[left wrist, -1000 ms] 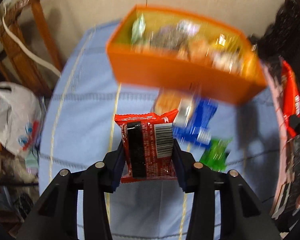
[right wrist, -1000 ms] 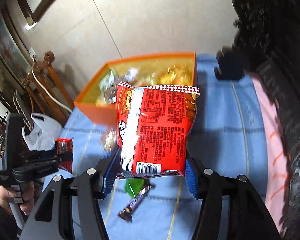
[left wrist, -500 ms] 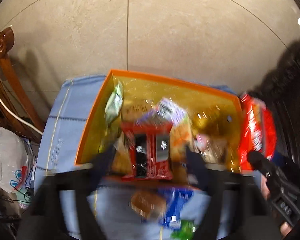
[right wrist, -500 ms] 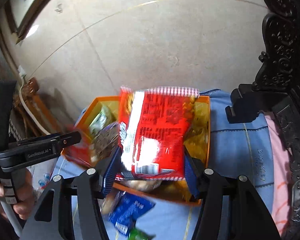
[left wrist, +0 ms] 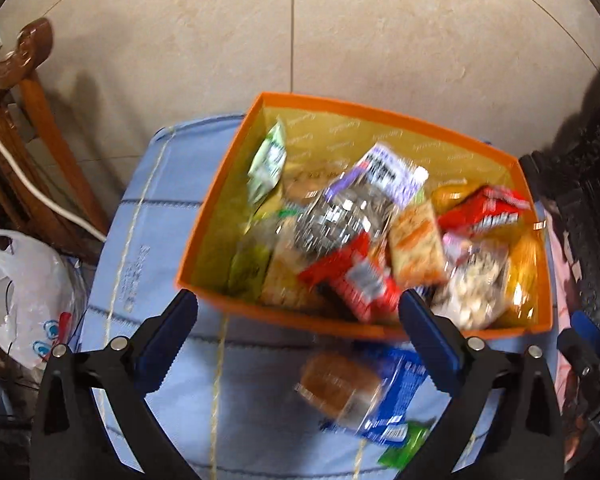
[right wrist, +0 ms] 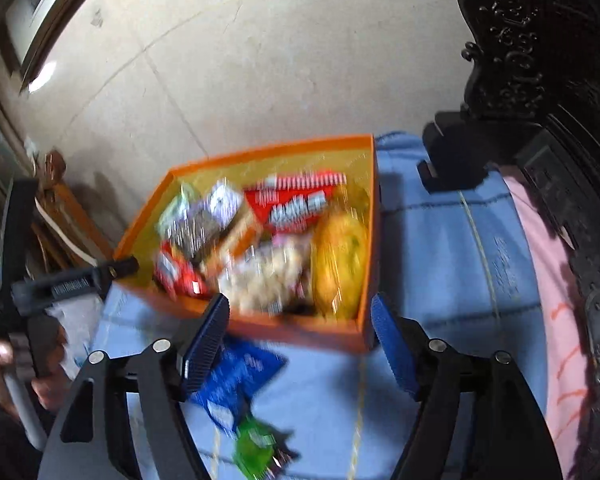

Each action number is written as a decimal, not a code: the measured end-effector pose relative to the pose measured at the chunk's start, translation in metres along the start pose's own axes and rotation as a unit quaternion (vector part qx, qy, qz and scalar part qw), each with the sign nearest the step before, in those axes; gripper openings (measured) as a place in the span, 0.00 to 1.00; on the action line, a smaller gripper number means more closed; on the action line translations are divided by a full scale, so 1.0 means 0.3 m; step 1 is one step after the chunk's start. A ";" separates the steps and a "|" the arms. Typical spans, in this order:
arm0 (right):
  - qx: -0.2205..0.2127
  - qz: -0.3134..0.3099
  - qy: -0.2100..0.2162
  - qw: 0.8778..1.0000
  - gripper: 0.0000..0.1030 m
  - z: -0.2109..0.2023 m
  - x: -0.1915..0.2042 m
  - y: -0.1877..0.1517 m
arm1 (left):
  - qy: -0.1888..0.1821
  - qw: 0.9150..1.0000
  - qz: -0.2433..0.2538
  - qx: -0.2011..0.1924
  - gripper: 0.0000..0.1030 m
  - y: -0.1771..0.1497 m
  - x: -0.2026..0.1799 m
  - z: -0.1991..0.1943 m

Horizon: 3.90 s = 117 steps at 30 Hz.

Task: Organize snacks
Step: 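Carry the chocolate pack and chip bag into the orange box and release, then grasp the green candy with left tool while right tool grasps Snickers bar, then drop the green candy and Snickers bar into the orange box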

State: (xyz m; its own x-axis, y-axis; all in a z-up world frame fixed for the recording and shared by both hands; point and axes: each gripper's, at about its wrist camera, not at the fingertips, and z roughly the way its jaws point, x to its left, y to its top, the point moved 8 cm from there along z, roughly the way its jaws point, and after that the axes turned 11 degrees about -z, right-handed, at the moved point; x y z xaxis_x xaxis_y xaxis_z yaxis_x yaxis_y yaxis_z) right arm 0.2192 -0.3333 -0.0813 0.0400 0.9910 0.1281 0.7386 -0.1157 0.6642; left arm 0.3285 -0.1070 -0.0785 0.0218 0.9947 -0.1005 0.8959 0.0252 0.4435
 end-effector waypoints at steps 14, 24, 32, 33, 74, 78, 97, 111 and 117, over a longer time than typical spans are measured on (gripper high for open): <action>0.155 0.000 0.035 0.987 0.77 -0.010 0.159 -0.507 | 0.029 0.993 -0.023 0.111 0.96 -0.501 0.188 0.018; 0.186 -0.087 0.036 0.978 0.69 0.059 0.347 -0.620 | 0.053 0.991 -0.022 0.124 0.96 -0.639 0.296 -0.006; 0.193 -0.089 -0.013 0.977 0.29 0.176 0.328 -0.613 | 0.071 0.988 -0.038 0.129 0.96 -0.648 0.390 -0.009; 0.189 -0.091 -0.016 0.978 0.26 0.184 0.328 -0.611 | 0.072 0.988 -0.037 0.129 0.96 -0.648 0.391 -0.008; 0.203 -0.155 -0.040 0.966 0.40 0.127 0.228 -0.655 | -0.029 0.979 0.127 0.159 0.04 -0.780 -0.016 0.105; 0.205 -0.136 -0.040 0.968 0.16 0.128 0.225 -0.637 | -0.039 0.981 0.100 0.161 0.04 -0.788 0.062 0.087; 0.110 -0.056 0.032 0.992 0.17 -0.113 0.241 -0.388 | -0.082 0.988 0.093 0.089 0.04 -0.613 0.035 -0.132; -0.010 -0.061 0.039 0.997 0.17 -0.083 0.233 0.199 | -0.091 0.991 0.092 -0.020 0.04 -0.039 -0.126 -0.221; -0.012 -0.065 0.026 0.997 0.26 0.084 0.228 0.353 | -0.044 0.997 0.062 -0.030 0.36 0.159 -0.160 -0.052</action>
State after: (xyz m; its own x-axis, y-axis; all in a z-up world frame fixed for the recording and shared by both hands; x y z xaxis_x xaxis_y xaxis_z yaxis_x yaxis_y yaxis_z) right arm 0.3172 -0.2761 -0.0207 -0.0900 0.9929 0.0775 0.7184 0.0108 0.6956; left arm 0.3632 -0.1520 -0.0385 0.1709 0.9782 -0.1183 0.8563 -0.0880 0.5090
